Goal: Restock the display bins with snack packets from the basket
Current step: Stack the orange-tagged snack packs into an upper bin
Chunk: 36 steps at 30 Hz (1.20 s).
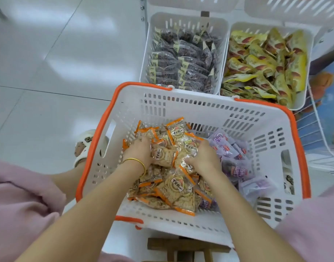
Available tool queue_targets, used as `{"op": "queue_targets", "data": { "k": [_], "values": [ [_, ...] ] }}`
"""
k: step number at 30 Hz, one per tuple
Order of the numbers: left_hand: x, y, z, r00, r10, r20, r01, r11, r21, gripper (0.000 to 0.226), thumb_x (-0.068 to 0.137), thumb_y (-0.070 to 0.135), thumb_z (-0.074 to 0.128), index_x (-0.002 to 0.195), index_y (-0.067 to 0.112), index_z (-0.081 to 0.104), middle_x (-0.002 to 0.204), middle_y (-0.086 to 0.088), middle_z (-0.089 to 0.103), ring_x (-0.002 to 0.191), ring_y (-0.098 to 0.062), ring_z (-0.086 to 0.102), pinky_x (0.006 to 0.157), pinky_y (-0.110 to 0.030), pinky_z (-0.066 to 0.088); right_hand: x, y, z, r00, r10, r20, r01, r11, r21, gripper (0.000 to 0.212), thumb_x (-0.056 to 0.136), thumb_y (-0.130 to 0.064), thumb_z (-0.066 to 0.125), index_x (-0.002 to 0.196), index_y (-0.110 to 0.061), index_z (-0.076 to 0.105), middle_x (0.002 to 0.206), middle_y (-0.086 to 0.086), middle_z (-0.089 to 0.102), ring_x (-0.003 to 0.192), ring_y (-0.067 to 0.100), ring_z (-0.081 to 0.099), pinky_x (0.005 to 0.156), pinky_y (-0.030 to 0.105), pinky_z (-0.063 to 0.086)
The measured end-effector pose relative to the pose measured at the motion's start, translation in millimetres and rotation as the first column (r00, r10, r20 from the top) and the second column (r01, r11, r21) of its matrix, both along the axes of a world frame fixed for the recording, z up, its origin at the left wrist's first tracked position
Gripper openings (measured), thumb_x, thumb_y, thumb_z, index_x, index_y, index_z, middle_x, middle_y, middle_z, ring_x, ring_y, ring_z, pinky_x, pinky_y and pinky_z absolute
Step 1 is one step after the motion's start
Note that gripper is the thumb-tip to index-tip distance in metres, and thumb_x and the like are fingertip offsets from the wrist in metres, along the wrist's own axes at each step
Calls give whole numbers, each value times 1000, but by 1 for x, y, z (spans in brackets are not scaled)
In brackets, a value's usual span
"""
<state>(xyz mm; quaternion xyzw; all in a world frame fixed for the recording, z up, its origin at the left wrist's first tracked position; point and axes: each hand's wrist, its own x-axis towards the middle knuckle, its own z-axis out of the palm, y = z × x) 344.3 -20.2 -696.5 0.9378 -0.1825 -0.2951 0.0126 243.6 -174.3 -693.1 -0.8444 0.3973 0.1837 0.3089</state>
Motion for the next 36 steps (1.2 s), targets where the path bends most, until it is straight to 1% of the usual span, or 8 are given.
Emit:
{"op": "queue_targets", "data": {
  "k": [5,7,11,14,19,25,31,36],
  "values": [
    [23,-21,3,988,96,-121,-112,985,-134,17,90,16,58,80,8,46,65,-4,46,65,-23,50,56,-29,37,27,-38,22,972,-40,229,-23,963,268,7,82,-17,72,84,-12,67,82,-5,63,78,13,58,65,26,46],
    [36,-29,16,984,73,-160,-104,975,-196,38,93,18,53,60,12,36,56,-4,34,53,-18,35,49,-29,27,35,-47,32,936,-218,277,67,881,468,7,84,-12,70,79,-11,66,74,-2,60,68,9,56,55,18,48],
    [55,-45,68,956,93,-277,-207,885,-416,36,93,32,51,68,9,41,68,-9,37,62,-20,38,54,-29,34,50,-59,55,885,-354,302,59,729,682,4,86,-11,67,89,-13,70,85,-1,66,84,13,62,79,41,58],
    [64,-53,105,840,172,-515,-479,683,-552,20,93,11,52,75,8,42,76,-10,45,72,-26,52,73,-40,54,57,-64,80,867,-360,346,6,700,714,3,88,-11,65,88,-11,68,82,-1,64,82,11,61,80,46,57],
    [68,-55,152,823,55,-566,-504,530,-682,13,93,13,55,82,11,48,84,-11,59,72,-28,60,72,-39,59,47,-61,120,782,-221,583,-132,855,502,8,83,-12,71,83,-13,63,75,0,63,59,7,58,51,20,48],
    [61,-57,199,866,-31,-498,-403,546,-735,16,95,28,51,89,13,55,85,-9,58,71,-29,59,66,-41,59,41,-55,166,608,-3,794,-237,954,185,20,74,-16,79,70,-26,62,78,3,54,59,7,51,54,19,43],
    [78,-64,227,831,-262,-491,-291,549,-784,38,84,24,67,115,6,54,106,-16,65,96,-29,65,92,-43,51,78,-63,204,397,108,911,-203,979,-28,18,75,-22,78,75,-33,63,79,-2,53,69,4,50,64,19,43],
    [122,-79,238,931,-202,-304,-173,490,-854,62,66,17,83,117,4,51,107,-21,61,100,-37,61,93,-55,47,132,-77,235,506,178,844,-94,984,-151,40,81,-46,68,116,-31,54,98,-19,47,77,-2,46,70,25,42]
  ]
}}
